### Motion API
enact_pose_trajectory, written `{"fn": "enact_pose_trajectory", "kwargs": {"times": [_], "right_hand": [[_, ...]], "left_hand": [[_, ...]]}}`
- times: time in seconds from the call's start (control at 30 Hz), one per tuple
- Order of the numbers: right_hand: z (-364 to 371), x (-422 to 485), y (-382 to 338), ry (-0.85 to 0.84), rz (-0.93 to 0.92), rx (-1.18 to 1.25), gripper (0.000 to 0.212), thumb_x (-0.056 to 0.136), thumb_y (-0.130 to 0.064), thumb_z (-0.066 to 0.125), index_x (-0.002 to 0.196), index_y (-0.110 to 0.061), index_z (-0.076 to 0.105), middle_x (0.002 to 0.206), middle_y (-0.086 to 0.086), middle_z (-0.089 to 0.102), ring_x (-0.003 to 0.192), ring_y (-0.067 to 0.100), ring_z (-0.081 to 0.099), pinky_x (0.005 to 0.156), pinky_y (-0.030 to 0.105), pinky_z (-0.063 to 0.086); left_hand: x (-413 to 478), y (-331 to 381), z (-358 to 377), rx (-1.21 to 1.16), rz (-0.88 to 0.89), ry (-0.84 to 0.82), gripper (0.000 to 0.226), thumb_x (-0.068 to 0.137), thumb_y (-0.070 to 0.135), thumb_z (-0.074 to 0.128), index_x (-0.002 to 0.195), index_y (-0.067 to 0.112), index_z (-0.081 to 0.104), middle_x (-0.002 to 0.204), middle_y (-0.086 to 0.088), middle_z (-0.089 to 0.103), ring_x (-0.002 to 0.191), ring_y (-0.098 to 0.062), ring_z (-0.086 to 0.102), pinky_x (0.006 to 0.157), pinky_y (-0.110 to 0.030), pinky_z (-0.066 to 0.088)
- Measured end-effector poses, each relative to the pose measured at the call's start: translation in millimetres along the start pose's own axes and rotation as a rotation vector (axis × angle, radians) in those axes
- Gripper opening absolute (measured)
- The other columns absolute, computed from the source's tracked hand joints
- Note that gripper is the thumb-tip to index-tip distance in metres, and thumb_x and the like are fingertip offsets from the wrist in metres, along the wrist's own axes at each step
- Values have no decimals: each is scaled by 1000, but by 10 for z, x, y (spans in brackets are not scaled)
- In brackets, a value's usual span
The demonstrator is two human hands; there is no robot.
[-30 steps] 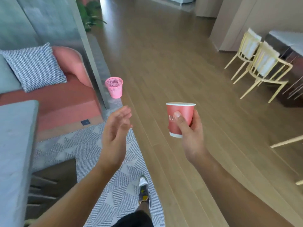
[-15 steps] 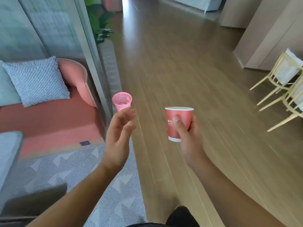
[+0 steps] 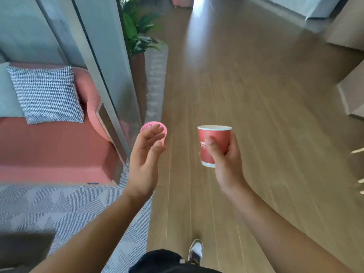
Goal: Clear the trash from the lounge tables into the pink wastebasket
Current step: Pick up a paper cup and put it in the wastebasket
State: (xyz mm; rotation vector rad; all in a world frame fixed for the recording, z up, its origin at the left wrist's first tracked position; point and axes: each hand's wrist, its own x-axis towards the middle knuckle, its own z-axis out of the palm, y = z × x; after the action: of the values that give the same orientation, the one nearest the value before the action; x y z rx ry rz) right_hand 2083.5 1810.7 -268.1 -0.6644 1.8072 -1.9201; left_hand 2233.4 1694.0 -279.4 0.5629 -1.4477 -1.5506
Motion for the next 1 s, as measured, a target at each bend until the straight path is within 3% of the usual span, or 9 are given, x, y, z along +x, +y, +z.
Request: {"fn": "enact_pose_trajectory", "kwargs": {"times": [0.17, 0.27, 0.5, 0.7, 0.8, 0.9, 1.0], "right_hand": [[85, 1094, 171, -120, 19, -18, 39, 81, -43, 78, 113, -30, 59, 93, -23, 72, 83, 0, 69, 69, 18, 55], [296, 1687, 340, -161, 45, 3, 35, 83, -38, 75, 113, -30, 59, 95, -19, 72, 84, 1, 69, 68, 18, 54], [1140, 3157, 771, -261, 92, -36, 52, 73, -55, 78, 115, -30, 63, 96, -21, 75, 87, 2, 71, 72, 21, 55], [1883, 4483, 964, -329, 96, -84, 39, 83, -34, 81, 117, -35, 61, 103, -25, 74, 95, -1, 71, 80, 18, 55], [2221, 4996, 1110, -365, 137, -71, 47, 81, -32, 84, 121, -28, 61, 110, -16, 75, 100, 0, 71, 82, 16, 54], [2469, 5417, 1339, -393, 185, -69, 63, 71, -43, 86, 125, -23, 60, 119, -2, 72, 102, 3, 71, 83, 17, 53], [2650, 5831, 1636, -438, 226, -104, 65, 72, -38, 87, 128, -25, 58, 122, -2, 72, 103, 2, 71, 83, 17, 54]], "left_hand": [[721, -282, 253, 38, -2, 118, 37, 97, 37, 56, 133, 28, 61, 129, 8, 72, 126, -17, 65, 96, -30, 56], [1154, -485, 234, 59, -5, 184, 35, 96, 37, 57, 130, 31, 62, 125, 12, 73, 125, -15, 66, 99, -34, 56], [2494, -1153, -3, 100, -64, 319, 39, 91, 42, 60, 128, 31, 62, 124, 11, 73, 126, -19, 65, 105, -43, 54], [3876, -1522, -298, 134, -140, 358, 37, 92, 39, 57, 128, 35, 61, 128, 9, 68, 126, -15, 63, 99, -34, 55], [4392, -1703, -434, 163, -170, 395, 39, 90, 43, 56, 128, 36, 60, 130, 9, 67, 129, -18, 63, 104, -38, 55], [4756, -1957, -517, 179, -189, 425, 43, 88, 44, 56, 129, 34, 60, 130, 9, 67, 129, -19, 62, 106, -42, 54], [5082, -2232, -547, 197, -232, 470, 42, 87, 44, 56, 127, 35, 61, 129, 5, 67, 127, -16, 62, 108, -46, 54]]}}
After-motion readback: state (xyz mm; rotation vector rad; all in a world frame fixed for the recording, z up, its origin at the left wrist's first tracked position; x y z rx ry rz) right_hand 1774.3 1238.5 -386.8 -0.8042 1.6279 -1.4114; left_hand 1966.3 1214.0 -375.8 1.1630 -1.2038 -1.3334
